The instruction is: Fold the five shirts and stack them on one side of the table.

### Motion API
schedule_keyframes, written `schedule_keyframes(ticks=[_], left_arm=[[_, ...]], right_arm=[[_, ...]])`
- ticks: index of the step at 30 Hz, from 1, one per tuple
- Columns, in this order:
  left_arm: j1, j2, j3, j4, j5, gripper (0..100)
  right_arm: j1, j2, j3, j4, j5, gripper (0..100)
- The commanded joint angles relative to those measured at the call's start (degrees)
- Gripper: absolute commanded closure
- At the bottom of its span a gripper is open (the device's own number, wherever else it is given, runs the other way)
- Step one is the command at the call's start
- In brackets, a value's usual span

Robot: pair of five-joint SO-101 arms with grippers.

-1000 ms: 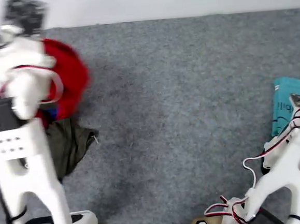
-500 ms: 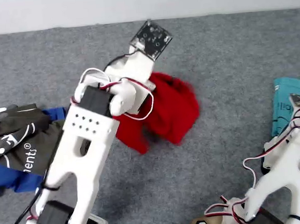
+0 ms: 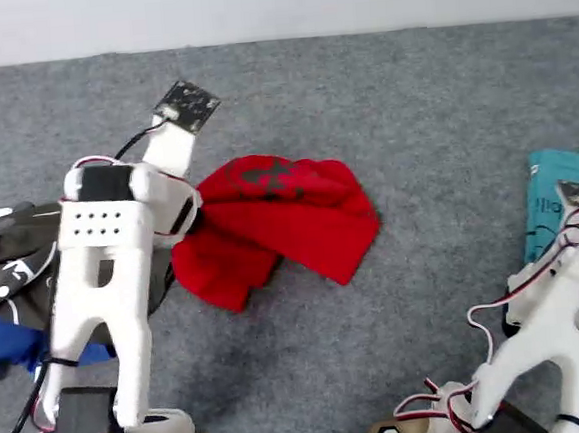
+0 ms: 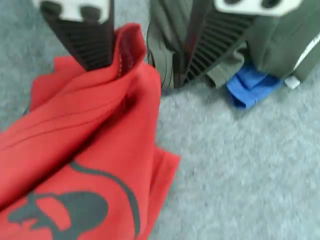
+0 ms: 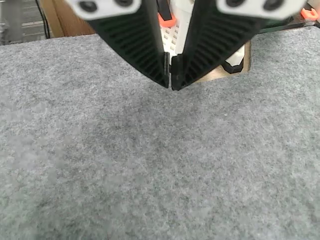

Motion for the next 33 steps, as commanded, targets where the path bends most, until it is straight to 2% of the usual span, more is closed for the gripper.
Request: schedule_keyframes(ticks=[1, 4, 8, 15, 18, 21, 23, 27, 30, 33], left_arm=[[0.8, -6.0, -0.3, 4.0, -0.8, 81], [5.1, -10.8, -0.2, 7.3, -0.4, 82], [13.6, -17.7, -0.2, 8.4, 1.8, 88], [34.0, -22.2, -0.4, 4.7, 12.0, 92], [43.2, -22.2, -0.2, 1.7, 12.8, 92], [49.5, -22.2, -0.1, -1.5, 12.8, 92], [51.3, -22.2, -0.4, -2.5, 12.7, 90], [50.6, -22.8, -0.6, -2.1, 14.2, 77], [47.6, -22.7, -2.9, 0.0, 18.3, 74], [44.7, -22.7, -6.2, 3.0, 17.7, 74]], right_arm=[[-4.5, -2.0, -0.3, 2.3, -0.6, 98.8], [-10.2, -2.0, -0.4, 2.3, -0.6, 98.8], [-14.7, -2.0, -0.6, 2.3, -0.6, 98.8], [-15.2, -2.0, -0.6, 2.4, -0.6, 98.8], [-15.1, -2.0, -0.5, 2.4, -0.6, 98.8], [-15.1, -2.0, -0.3, 2.4, -0.6, 98.8], [-15.1, -2.0, -0.3, 2.4, -0.6, 98.8], [-15.0, -2.0, -0.3, 2.4, -0.6, 98.8], [-15.0, -2.0, -0.3, 2.4, -0.6, 98.8], [-13.7, -2.0, -0.3, 2.4, -0.6, 98.8]])
